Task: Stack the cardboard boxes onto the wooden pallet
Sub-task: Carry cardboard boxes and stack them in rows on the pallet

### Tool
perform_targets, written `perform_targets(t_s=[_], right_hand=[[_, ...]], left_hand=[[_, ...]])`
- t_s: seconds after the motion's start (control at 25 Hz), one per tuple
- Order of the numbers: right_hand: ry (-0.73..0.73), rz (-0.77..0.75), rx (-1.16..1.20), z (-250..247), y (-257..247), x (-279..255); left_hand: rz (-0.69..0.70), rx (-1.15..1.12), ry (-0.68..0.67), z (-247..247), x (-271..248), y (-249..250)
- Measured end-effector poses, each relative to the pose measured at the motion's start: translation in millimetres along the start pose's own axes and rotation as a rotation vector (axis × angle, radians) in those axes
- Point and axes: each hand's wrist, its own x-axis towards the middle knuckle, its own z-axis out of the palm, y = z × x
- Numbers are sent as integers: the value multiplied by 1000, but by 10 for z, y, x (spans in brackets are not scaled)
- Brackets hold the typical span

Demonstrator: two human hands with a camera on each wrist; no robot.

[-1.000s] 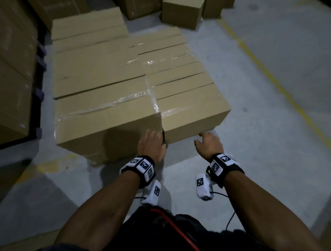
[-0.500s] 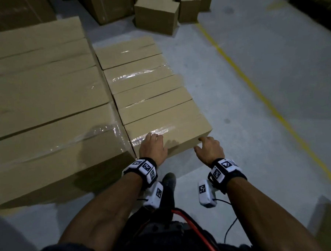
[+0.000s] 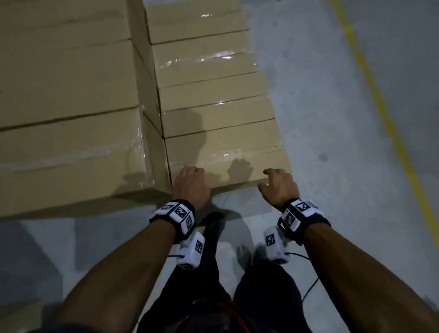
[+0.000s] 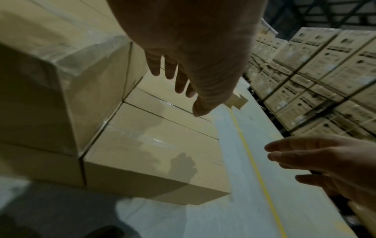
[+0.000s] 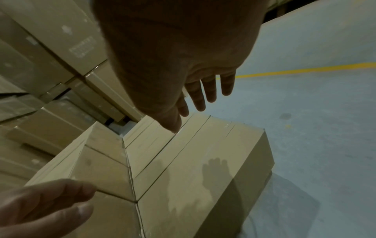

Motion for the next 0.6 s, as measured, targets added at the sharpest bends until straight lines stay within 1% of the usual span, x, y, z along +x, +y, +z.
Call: perform_targets(t_s=[0.12,0.24,0.32,0.44,0.6], right_hand=[[-58,-102,-54,172,197,170],[-93,-185,-130,421,480,302],[-101,-206,-177,574,657,347],[-95,-221,-190,759,847,387],[-28,-237,-183,1022,901,528]], left_hand=[[-133,-42,57,297,-143,12],[-215,-63,87,693,-252,60],[-252,-70,90,922,-310,64],[-268,-65,65,1162,-331,57],[-224,-47,91,1457,-242,-76]])
